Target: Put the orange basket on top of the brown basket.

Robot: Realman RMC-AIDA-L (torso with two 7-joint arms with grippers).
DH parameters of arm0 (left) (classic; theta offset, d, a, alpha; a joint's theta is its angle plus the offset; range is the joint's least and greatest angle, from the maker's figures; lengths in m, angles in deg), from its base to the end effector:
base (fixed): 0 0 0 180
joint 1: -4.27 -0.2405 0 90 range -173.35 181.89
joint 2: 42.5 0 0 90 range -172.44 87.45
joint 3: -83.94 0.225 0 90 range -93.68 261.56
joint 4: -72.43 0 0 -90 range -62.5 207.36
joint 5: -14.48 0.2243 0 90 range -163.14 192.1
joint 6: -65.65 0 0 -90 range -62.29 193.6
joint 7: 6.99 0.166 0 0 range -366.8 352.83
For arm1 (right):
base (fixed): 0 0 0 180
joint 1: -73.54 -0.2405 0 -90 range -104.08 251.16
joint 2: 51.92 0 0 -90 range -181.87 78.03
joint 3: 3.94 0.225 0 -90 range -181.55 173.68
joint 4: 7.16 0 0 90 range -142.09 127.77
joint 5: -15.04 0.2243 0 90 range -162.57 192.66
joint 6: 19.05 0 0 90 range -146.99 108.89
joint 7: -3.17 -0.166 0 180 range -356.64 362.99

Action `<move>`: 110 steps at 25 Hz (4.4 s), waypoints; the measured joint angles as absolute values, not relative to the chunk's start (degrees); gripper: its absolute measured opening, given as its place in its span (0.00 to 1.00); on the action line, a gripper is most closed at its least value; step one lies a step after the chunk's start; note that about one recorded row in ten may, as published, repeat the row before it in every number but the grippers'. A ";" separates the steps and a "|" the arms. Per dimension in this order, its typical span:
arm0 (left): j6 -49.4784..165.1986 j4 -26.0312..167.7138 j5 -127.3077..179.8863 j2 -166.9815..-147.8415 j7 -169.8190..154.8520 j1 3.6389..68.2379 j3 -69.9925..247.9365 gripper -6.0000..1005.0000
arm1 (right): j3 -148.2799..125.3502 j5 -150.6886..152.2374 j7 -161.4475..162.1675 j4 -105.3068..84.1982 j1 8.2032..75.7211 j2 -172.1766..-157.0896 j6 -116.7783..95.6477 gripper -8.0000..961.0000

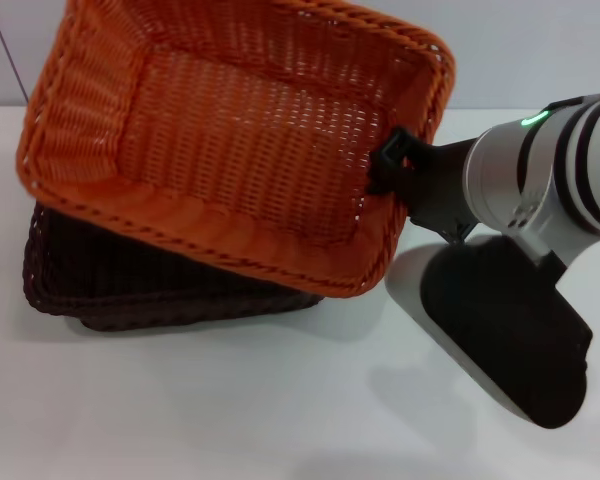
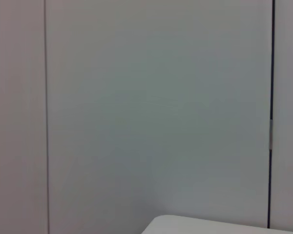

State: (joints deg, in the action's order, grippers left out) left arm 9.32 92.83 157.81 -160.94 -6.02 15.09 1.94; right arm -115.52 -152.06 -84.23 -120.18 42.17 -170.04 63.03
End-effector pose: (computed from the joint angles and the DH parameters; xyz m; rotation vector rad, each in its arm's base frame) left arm -0.3994 0.3039 0.0562 -1.1931 -0.7092 -0.4490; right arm 0.0176 0.3109 -0.0137 -2.1465 -1.5067 -0.8684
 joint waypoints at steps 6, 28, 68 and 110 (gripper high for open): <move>9.54 92.68 156.99 -161.04 -6.12 14.98 1.96 0.78 | -114.83 -152.12 -75.90 -119.26 45.64 -170.76 57.13 0.16; 9.88 92.12 156.86 -161.14 -7.55 16.04 2.02 0.78 | -114.93 -145.98 -69.60 -109.54 43.62 -169.58 47.05 0.16; 12.20 89.45 155.27 -160.93 -7.57 20.39 1.94 0.78 | -112.44 -141.12 -74.23 -115.06 53.33 -168.25 40.63 0.59; 5.55 90.00 155.28 -160.70 -8.66 18.70 1.06 0.78 | -112.49 -112.89 -166.61 -43.71 69.19 -171.19 -92.43 0.68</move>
